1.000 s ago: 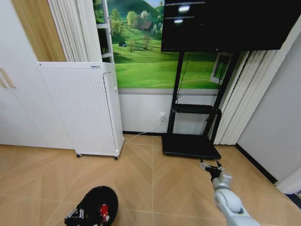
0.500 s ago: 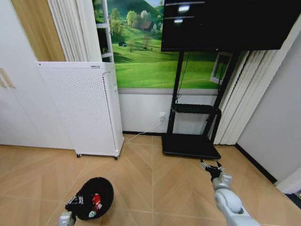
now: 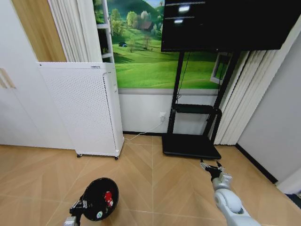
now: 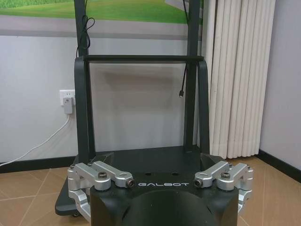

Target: Pick up the trash bin and place the garbage on the floor into it.

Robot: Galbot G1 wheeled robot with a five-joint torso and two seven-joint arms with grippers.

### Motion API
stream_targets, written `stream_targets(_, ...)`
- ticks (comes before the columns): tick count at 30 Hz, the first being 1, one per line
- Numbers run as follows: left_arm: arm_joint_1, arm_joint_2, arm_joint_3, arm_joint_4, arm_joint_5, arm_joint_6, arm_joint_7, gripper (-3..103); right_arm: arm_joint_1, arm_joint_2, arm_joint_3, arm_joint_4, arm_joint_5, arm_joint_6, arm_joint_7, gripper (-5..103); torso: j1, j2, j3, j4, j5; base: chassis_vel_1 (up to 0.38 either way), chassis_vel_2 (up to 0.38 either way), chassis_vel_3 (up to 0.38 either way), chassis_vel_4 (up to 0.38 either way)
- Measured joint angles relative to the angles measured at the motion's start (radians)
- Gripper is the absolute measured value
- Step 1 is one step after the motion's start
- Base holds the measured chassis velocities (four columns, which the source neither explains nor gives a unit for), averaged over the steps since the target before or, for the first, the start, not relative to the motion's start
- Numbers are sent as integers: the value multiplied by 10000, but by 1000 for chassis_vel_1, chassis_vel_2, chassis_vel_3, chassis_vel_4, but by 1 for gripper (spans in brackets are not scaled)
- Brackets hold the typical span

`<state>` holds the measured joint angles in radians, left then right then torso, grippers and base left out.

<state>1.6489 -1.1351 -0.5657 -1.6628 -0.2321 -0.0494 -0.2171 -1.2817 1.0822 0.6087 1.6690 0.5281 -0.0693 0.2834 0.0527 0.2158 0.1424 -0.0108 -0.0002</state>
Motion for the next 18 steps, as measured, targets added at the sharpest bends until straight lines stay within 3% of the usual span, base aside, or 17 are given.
stream_targets(4, 63, 115, -39, -161, -435, 455, -30, 6, 0, 0, 0, 0, 0, 0, 0, 100, 0, 0, 0, 0, 1, 0, 0, 0, 0)
stream_targets(5, 86, 145, -19, -224, -627, 723, -1, 16, 0, 0, 0, 0, 0, 0, 0, 100, 1, -1, 3, 6, -9, 0, 0, 0, 0)
stream_targets(8, 57, 171, -27, -275, -683, 836, -2, 22, 0, 0, 0, 0, 0, 0, 0, 100, 0, 0, 1, 1, -9, 0, 0, 0, 0)
stream_targets(10, 0, 198, -60, -318, -780, 976, -29, 32, 0, 0, 0, 0, 0, -1, 0, 100, 1, -1, 3, -1, -1, 0, 0, 0, 0)
stream_targets(12, -5, 212, -81, -337, -803, 1022, -29, 32, 0, 0, 1, 1, 0, 0, 0, 100, 0, -1, 2, 0, -4, 0, 0, 0, 0)
stream_targets(13, 2, 244, -122, -401, -840, 1111, -26, 43, 0, 0, 0, 0, 0, 0, 0, 100, 1, -1, 2, 0, -3, 0, 0, 0, 0)
stream_targets(14, 23, 266, -159, -457, -852, 1146, -26, 43, 0, 0, 0, 0, 0, 0, 0, 100, 0, -1, 2, 1, 3, 0, 0, 0, 0)
stream_targets(18, 240, 325, -424, -810, -855, 1226, 0, 59, 0, 0, 0, 0, 0, 0, 0, 100, 0, -1, 1, 0, -2, 0, 0, 0, 0)
